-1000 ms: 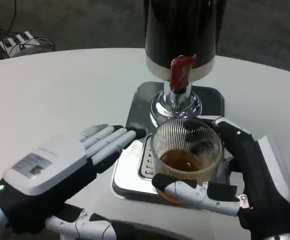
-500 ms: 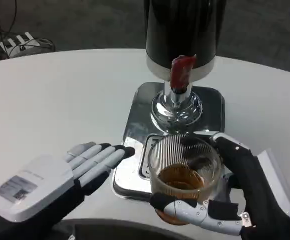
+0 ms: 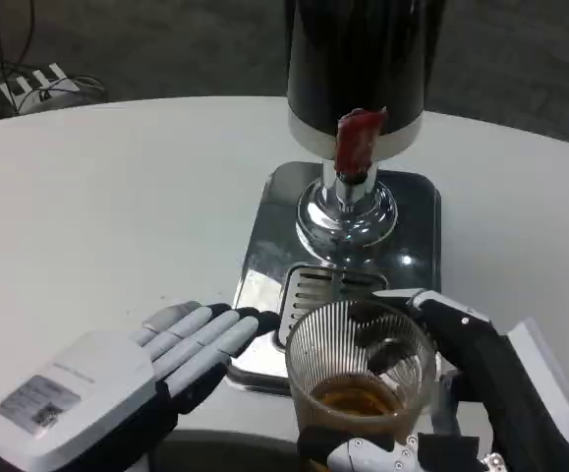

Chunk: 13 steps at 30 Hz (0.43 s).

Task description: Grasp the cup under the faucet to collect the drink, then remove the cup.

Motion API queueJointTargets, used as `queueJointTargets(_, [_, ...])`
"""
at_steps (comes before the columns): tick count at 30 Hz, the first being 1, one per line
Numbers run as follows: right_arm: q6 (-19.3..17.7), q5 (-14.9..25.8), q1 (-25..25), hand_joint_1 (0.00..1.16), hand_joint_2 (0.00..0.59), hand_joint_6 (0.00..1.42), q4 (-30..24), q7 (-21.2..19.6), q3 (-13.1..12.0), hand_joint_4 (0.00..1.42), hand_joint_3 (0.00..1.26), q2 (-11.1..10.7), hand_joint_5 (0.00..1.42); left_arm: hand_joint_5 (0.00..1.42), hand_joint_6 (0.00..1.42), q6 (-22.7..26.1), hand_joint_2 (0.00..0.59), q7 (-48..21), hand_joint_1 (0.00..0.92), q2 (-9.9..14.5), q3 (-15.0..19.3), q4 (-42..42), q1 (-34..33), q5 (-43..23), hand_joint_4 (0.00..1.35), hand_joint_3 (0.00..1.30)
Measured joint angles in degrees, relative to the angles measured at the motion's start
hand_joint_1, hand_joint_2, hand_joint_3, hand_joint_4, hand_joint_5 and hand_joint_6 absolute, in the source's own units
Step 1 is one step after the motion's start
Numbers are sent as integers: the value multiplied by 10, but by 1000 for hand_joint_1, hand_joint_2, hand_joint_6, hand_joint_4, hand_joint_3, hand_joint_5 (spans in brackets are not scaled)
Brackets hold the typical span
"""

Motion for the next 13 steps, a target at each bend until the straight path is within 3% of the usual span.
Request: queueJointTargets(13, [-2, -1, 31, 899, 123, 1323, -28, 7, 6, 993, 872, -10, 1163, 0, 0, 4, 69, -2, 0, -5, 2, -22, 23, -7, 0, 0])
